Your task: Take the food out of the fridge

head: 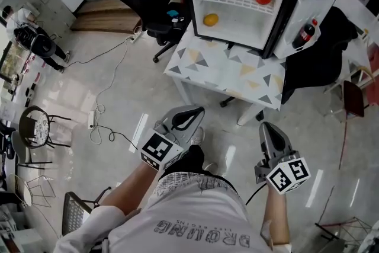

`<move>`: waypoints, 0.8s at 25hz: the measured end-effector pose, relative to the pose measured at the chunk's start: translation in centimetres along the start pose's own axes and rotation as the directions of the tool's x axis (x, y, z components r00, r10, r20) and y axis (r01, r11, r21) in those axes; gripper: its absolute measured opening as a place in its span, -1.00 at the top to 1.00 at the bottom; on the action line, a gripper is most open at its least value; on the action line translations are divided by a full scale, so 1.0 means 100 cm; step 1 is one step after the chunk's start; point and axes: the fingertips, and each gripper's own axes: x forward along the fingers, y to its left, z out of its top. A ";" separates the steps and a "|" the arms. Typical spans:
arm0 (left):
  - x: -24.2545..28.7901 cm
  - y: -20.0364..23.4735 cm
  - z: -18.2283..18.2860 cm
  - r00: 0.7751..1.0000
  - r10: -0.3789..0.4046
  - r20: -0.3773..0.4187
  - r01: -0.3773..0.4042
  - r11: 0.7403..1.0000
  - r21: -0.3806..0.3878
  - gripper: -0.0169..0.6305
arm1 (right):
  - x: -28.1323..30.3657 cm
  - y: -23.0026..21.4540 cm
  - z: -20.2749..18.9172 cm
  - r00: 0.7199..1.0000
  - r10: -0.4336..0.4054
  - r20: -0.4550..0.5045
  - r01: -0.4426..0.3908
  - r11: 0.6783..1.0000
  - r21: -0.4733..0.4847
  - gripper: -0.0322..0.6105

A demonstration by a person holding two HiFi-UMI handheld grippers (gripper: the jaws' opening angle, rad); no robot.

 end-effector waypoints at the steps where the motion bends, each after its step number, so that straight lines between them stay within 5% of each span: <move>1: 0.002 0.002 0.000 1.000 0.000 0.001 0.000 1.000 -0.001 0.93 | 0.002 -0.002 0.001 1.000 0.000 0.000 0.000 1.000 -0.001 0.94; 20: 0.051 0.072 -0.011 1.000 -0.001 -0.025 0.000 0.999 -0.038 0.92 | 0.083 -0.037 0.008 0.999 0.000 -0.041 0.001 1.000 0.017 0.94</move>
